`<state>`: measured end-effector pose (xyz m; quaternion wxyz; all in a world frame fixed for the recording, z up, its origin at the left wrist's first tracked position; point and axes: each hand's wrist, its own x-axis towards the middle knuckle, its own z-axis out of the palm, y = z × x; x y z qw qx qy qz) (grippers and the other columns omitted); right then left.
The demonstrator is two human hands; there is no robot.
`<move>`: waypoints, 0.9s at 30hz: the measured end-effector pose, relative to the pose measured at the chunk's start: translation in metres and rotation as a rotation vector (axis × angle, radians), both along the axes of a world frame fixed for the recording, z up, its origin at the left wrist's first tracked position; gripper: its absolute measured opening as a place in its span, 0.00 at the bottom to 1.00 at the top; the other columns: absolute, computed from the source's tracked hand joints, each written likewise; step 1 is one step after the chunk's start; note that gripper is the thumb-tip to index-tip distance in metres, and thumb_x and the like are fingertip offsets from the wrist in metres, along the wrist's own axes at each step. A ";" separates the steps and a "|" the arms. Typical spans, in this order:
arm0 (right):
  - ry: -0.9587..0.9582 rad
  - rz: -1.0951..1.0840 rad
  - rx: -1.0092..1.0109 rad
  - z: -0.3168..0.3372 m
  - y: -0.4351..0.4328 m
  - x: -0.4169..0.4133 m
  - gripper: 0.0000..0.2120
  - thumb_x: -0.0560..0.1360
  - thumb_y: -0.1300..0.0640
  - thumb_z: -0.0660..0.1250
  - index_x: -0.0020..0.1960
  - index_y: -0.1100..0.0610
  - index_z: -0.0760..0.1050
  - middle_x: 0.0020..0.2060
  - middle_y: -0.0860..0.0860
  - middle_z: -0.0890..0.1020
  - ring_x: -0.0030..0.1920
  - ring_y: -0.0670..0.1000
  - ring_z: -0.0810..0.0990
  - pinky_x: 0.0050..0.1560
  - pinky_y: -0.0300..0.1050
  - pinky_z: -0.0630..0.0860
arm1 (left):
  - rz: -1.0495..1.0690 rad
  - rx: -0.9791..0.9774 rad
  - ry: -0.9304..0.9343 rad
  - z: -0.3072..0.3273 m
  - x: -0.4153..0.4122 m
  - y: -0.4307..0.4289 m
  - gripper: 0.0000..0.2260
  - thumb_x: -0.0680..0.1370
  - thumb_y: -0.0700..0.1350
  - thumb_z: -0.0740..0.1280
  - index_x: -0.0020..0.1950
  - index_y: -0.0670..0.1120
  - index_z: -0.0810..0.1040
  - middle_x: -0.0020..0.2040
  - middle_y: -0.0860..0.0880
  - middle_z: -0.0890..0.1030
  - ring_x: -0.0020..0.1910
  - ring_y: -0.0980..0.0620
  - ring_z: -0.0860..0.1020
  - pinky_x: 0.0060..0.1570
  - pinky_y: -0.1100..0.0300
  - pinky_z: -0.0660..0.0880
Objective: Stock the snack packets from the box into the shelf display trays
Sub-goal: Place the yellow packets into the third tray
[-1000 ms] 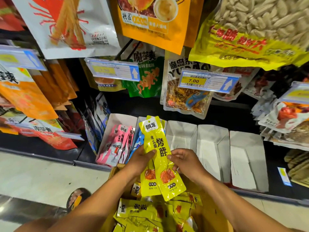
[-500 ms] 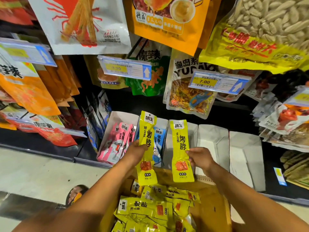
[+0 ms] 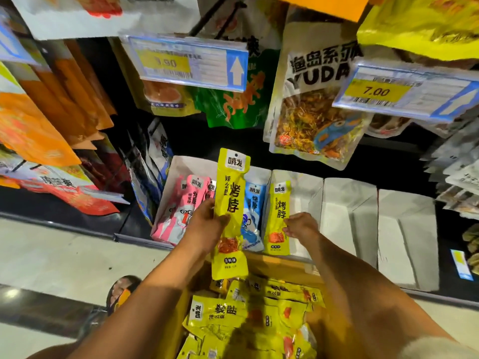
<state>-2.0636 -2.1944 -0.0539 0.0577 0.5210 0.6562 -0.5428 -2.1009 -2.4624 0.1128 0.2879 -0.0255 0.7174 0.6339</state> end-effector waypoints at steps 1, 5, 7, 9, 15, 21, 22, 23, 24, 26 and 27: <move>-0.001 0.005 0.007 -0.008 0.000 -0.002 0.07 0.78 0.63 0.71 0.52 0.66 0.78 0.34 0.58 0.82 0.30 0.53 0.83 0.39 0.44 0.84 | 0.005 0.014 -0.004 -0.001 -0.001 -0.001 0.13 0.81 0.32 0.66 0.55 0.50 0.79 0.51 0.47 0.86 0.38 0.57 0.84 0.37 0.62 0.79; -0.103 0.074 0.072 -0.026 0.000 -0.006 0.06 0.78 0.59 0.71 0.48 0.62 0.78 0.42 0.55 0.84 0.31 0.48 0.83 0.39 0.38 0.82 | 0.028 0.029 -0.050 -0.002 -0.003 -0.004 0.13 0.82 0.33 0.65 0.56 0.51 0.79 0.50 0.48 0.87 0.38 0.54 0.84 0.35 0.60 0.79; -0.168 0.121 0.119 -0.037 0.000 -0.009 0.08 0.76 0.56 0.73 0.47 0.60 0.79 0.43 0.53 0.85 0.40 0.52 0.86 0.51 0.47 0.83 | 0.036 0.023 -0.068 -0.005 -0.004 -0.005 0.12 0.82 0.34 0.65 0.60 0.49 0.79 0.53 0.45 0.87 0.45 0.48 0.84 0.41 0.55 0.81; -0.210 0.137 0.135 -0.048 0.001 -0.007 0.08 0.76 0.55 0.74 0.48 0.59 0.79 0.35 0.48 0.82 0.32 0.45 0.81 0.42 0.35 0.81 | 0.038 0.018 -0.082 -0.010 -0.006 -0.005 0.12 0.82 0.34 0.66 0.62 0.48 0.78 0.54 0.45 0.86 0.47 0.46 0.84 0.43 0.53 0.81; -0.163 0.068 0.051 -0.076 0.003 -0.005 0.10 0.74 0.59 0.76 0.52 0.61 0.81 0.35 0.53 0.85 0.34 0.51 0.86 0.48 0.50 0.84 | 0.035 0.019 -0.086 -0.017 -0.008 -0.007 0.12 0.82 0.35 0.66 0.58 0.51 0.79 0.53 0.47 0.87 0.45 0.49 0.85 0.42 0.55 0.80; -0.116 0.145 -0.029 -0.066 0.001 -0.001 0.12 0.73 0.61 0.76 0.51 0.64 0.78 0.40 0.57 0.84 0.46 0.57 0.86 0.55 0.54 0.83 | 0.028 0.019 -0.059 -0.016 -0.005 -0.006 0.13 0.82 0.34 0.66 0.60 0.51 0.79 0.55 0.47 0.86 0.49 0.47 0.85 0.47 0.52 0.81; -0.109 0.155 -0.037 -0.062 0.002 0.000 0.17 0.73 0.60 0.77 0.57 0.66 0.77 0.43 0.58 0.84 0.47 0.57 0.86 0.55 0.54 0.83 | 0.021 0.016 -0.050 -0.014 -0.005 -0.005 0.13 0.82 0.34 0.67 0.60 0.52 0.79 0.56 0.47 0.86 0.51 0.47 0.85 0.50 0.51 0.81; -0.092 0.159 -0.046 -0.056 0.002 0.001 0.22 0.72 0.60 0.78 0.62 0.66 0.75 0.46 0.59 0.84 0.47 0.56 0.86 0.55 0.54 0.83 | 0.016 0.015 -0.043 -0.013 -0.004 -0.004 0.14 0.82 0.35 0.67 0.59 0.53 0.80 0.56 0.48 0.86 0.52 0.46 0.85 0.51 0.50 0.81; -0.069 0.163 -0.054 -0.049 0.002 0.003 0.27 0.70 0.60 0.79 0.66 0.64 0.73 0.49 0.59 0.83 0.47 0.56 0.86 0.55 0.54 0.83 | 0.017 0.019 -0.038 -0.013 -0.004 -0.003 0.14 0.82 0.34 0.67 0.57 0.53 0.80 0.56 0.47 0.86 0.52 0.46 0.84 0.52 0.50 0.80; 0.013 0.171 -0.076 -0.030 0.001 0.006 0.29 0.71 0.61 0.78 0.68 0.61 0.71 0.51 0.56 0.80 0.49 0.56 0.84 0.54 0.53 0.82 | 0.016 0.022 -0.044 -0.012 -0.002 -0.001 0.14 0.81 0.33 0.67 0.54 0.53 0.80 0.55 0.46 0.85 0.52 0.44 0.84 0.54 0.48 0.80; 0.052 0.195 -0.080 -0.018 -0.002 0.007 0.28 0.72 0.61 0.77 0.69 0.60 0.71 0.52 0.56 0.78 0.49 0.57 0.83 0.53 0.52 0.82 | 0.022 0.019 -0.050 -0.011 -0.002 0.001 0.14 0.81 0.33 0.67 0.53 0.53 0.79 0.55 0.45 0.85 0.52 0.43 0.83 0.55 0.46 0.80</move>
